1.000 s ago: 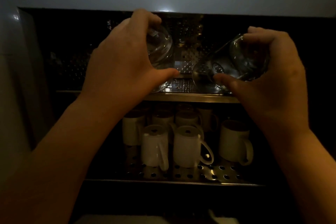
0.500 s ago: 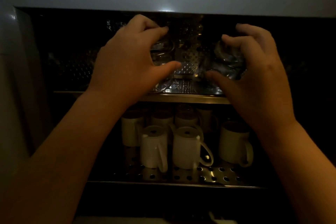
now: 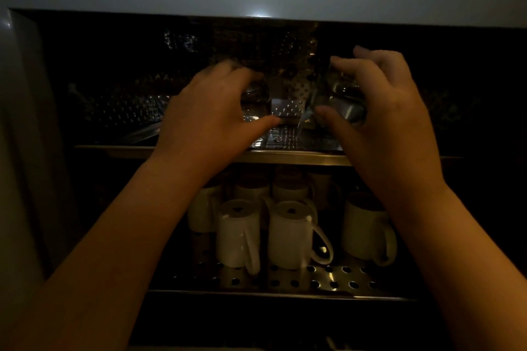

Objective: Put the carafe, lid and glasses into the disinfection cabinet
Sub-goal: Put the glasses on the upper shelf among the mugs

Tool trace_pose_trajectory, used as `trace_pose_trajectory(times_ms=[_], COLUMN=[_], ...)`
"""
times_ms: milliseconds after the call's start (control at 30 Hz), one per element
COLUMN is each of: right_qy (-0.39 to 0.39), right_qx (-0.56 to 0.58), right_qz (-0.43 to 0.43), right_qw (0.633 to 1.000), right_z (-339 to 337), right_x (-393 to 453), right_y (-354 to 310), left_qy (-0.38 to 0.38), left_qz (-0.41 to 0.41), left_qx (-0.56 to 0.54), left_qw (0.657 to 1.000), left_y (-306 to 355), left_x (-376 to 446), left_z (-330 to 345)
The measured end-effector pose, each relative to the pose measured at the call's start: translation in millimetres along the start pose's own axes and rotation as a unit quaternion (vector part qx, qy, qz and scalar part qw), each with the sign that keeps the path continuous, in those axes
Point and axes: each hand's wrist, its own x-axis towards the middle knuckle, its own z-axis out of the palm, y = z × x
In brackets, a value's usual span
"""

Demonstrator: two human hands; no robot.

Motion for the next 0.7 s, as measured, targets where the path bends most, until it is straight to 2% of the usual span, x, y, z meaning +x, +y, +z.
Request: trace_pose_trajectory(times_ms=[333, 700], right_qy=[-0.018, -0.076], right_qx=[-0.027, -0.030], right_qz=[0.034, 0.056], right_qw=[0.999, 0.995], right_z=[16.4, 24.5], right_x=[6.3, 18.1], right_y=[12.0, 14.2], left_qy=[-0.021, -0.047], left_qz=[-0.032, -0.034], left_qx=[-0.065, -0.049], left_qw=[0.997, 0.997], left_y=[-5.8, -6.3], left_x=[2.4, 1.3], left_z=[12.6, 13.3])
